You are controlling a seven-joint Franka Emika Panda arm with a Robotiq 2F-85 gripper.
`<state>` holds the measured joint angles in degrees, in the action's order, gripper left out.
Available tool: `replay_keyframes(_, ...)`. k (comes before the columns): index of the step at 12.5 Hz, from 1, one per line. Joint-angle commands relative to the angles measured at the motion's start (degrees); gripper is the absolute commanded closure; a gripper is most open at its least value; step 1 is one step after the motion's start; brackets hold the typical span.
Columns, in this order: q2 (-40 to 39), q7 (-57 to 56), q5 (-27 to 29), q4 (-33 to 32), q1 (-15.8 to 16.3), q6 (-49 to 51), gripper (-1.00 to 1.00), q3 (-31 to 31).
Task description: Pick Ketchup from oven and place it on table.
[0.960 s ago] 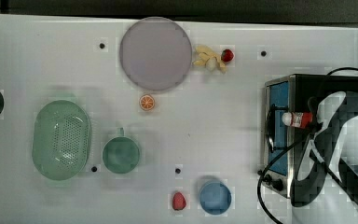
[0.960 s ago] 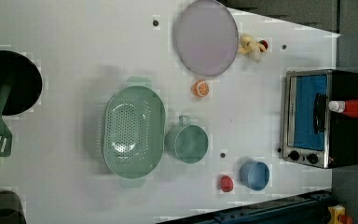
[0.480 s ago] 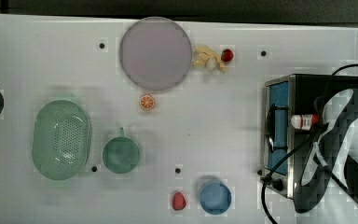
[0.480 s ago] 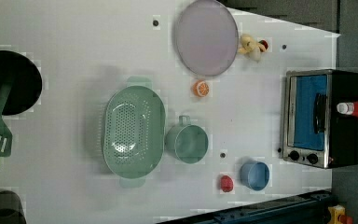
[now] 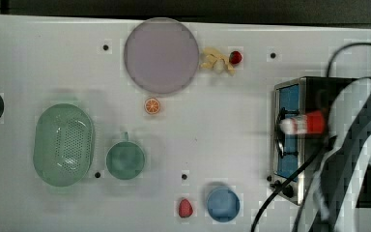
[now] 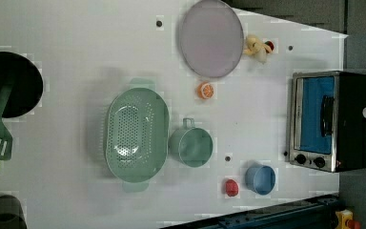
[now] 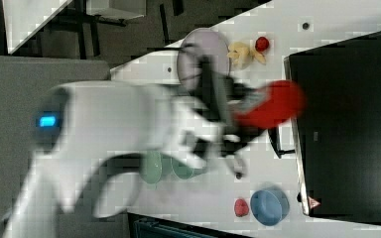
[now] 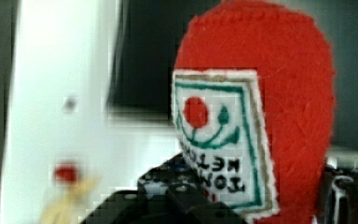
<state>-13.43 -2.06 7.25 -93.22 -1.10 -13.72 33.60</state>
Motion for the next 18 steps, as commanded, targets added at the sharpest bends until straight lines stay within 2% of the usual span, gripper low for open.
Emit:
replay_keyframes(1, 2.88, -3.63, 0.24, 2.89, 7.98, 4.48, -0.24, -4.89)
replay_keyframes(6, 3.81, -3.14, 0.22, 0.82, 12.45, 7.3, -0.24, -12.64)
replay_keyframes(9, 3.79, 2.03, -0.69, -2.45, 14.43, 6.93, -0.24, -16.2)
replay_keyframes(13, 3.73, 12.87, -3.09, -12.18, 15.39, 0.75, -0.24, -17.45)
replay_keyframes(18, 1.95, 14.17, -3.09, -26.95, 15.18, -14.23, -0.24, -17.24)
